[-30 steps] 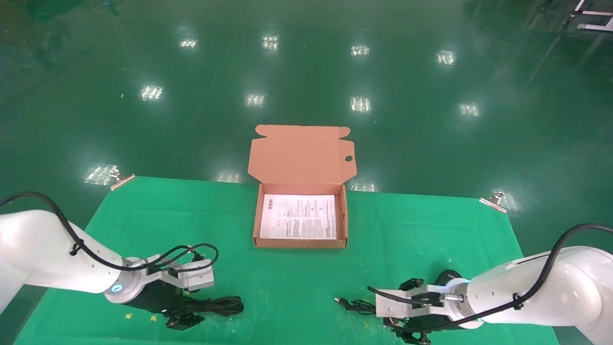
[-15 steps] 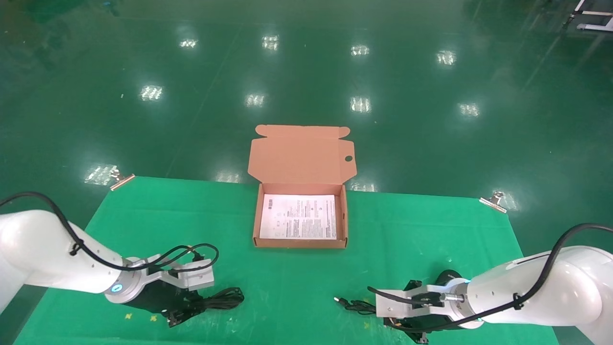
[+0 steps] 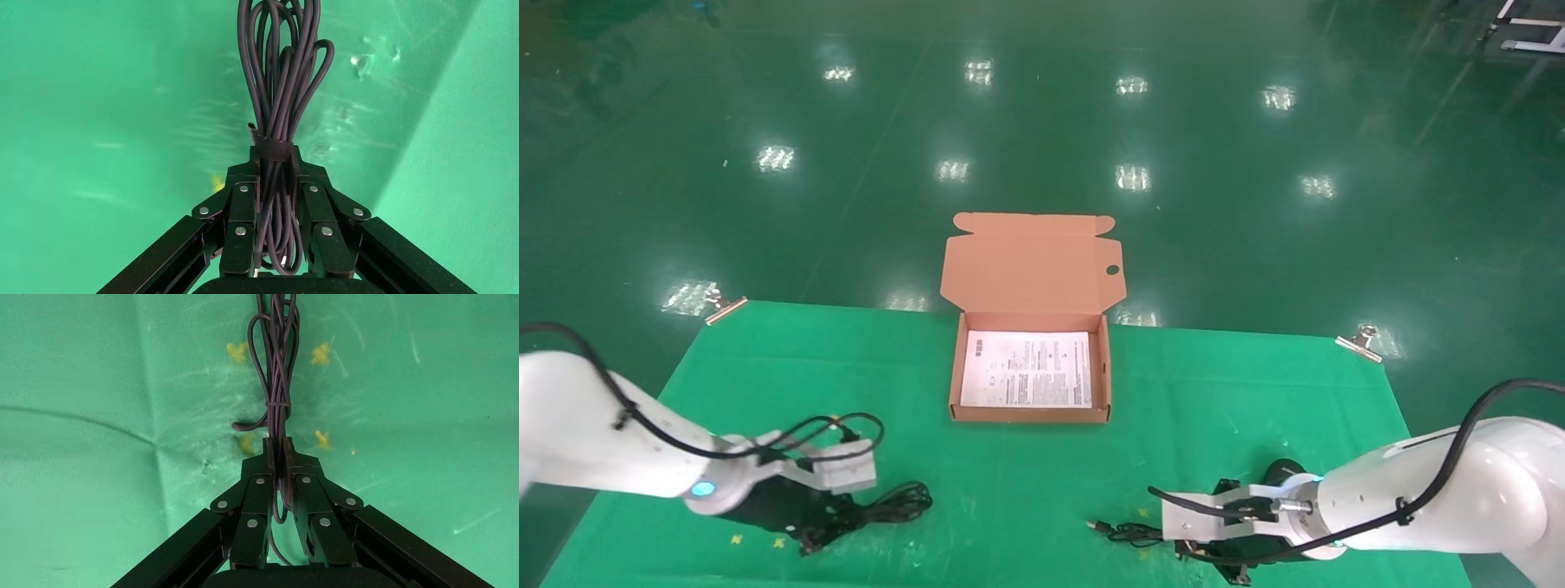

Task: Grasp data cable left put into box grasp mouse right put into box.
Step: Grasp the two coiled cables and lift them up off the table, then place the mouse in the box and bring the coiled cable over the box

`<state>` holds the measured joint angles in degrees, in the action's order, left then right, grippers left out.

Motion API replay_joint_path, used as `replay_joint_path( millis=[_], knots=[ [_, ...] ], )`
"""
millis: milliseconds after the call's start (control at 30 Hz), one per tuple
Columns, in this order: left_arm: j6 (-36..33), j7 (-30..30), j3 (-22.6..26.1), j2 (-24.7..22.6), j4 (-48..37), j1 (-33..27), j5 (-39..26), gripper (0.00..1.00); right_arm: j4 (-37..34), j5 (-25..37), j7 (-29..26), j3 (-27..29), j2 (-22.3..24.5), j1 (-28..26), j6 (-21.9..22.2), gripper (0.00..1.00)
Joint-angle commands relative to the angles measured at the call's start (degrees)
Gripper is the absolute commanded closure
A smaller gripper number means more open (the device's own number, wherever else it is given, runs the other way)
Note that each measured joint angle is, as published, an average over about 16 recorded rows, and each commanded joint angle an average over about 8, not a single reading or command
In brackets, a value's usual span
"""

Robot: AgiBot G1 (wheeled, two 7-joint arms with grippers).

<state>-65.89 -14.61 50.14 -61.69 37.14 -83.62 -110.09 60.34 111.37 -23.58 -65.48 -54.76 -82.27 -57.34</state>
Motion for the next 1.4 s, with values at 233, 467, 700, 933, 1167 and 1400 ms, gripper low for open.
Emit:
replay_joint_path(
  millis=[233, 467, 700, 933, 1167, 1400],
  knots=[
    [1.62, 0.67, -1.80, 4.20, 7.07, -2.05, 0.37, 1.00, 4.58, 2.79, -5.03, 3.03, 4.41, -6.08, 0.66, 1.00],
    [7.76, -3.30, -3.35, 6.61, 18.34, -3.30, -3.05, 1.00, 8.13, 6.59, -7.91, 6.44, 4.47, -12.47, 5.18, 1.00],
    [15.08, -9.10, -3.70, 5.44, 27.09, -3.35, -11.70, 1.00, 5.89, 6.24, -4.09, 8.22, -1.80, -16.85, 11.41, 1.00],
    [19.38, -15.00, -3.86, 3.35, 32.85, -2.92, -21.94, 1.00, -1.19, 3.27, 2.19, 9.19, -9.12, -20.50, 16.57, 1.00],
    [20.18, -19.09, -4.53, 2.27, 36.12, -2.64, -28.44, 1.00, -7.23, -2.31, 9.71, 10.31, -13.94, -22.87, 19.04, 1.00],
    [20.27, -20.77, -4.81, 2.04, 37.64, -2.22, -31.44, 1.00, -9.69, -6.68, 14.58, 11.16, -15.85, -23.62, 19.48, 1.00]
  ],
)
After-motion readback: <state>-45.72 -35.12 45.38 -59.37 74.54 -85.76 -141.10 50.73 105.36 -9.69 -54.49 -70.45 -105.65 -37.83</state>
